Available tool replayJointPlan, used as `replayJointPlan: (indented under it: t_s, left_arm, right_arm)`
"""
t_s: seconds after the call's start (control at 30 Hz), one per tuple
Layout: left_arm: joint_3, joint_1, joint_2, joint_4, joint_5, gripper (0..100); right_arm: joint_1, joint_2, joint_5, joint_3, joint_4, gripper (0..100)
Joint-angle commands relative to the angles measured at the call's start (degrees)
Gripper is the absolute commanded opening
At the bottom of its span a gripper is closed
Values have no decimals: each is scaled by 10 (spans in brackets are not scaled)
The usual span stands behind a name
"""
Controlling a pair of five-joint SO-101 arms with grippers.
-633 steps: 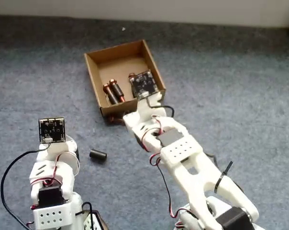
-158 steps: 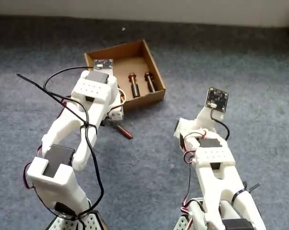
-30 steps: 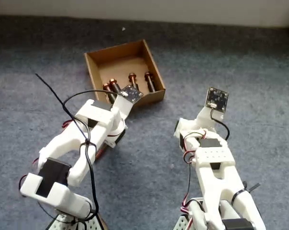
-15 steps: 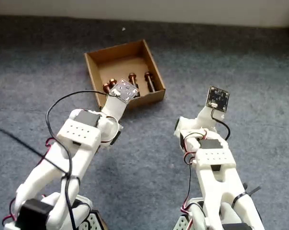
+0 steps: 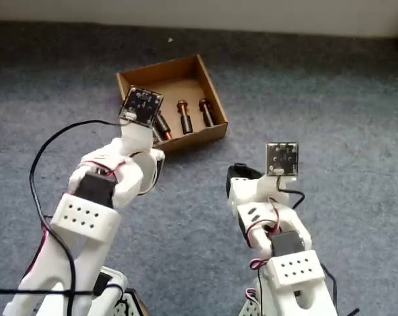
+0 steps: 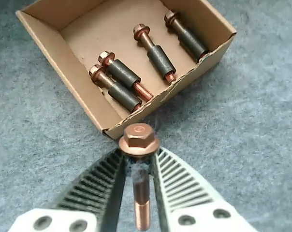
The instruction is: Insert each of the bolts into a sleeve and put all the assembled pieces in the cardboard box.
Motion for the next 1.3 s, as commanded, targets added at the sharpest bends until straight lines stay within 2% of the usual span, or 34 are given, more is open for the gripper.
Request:
replayJointPlan:
  t_s: [0.0,0.2,0.5,0.7,0.83,0.97,1.1,1.27]
  left_arm:
    - [41,3,-141,-4,20,6]
    - [175,6,-315,-73,20,6]
    - [265,4,-502,-77,22,6]
    - [300,4,-615,-77,22,6]
    - [282,4,-625,-79,24,6]
    - [254,3,-621,-80,82,6]
    - [211,3,-620,-81,69,6]
    - [186,29,-617,-98,69,6]
  right_arm:
    - [-33,-75,8,17,0,5]
    - [-87,-177,8,72,0,5]
    - [-155,-374,8,175,0,5]
    - [-205,-367,9,200,-3,5]
    - [-247,-374,9,200,-3,5]
    - [-292,-374,11,200,-3,5]
    - [-316,-374,63,200,-3,5]
    - [-330,-374,71,200,-3,5]
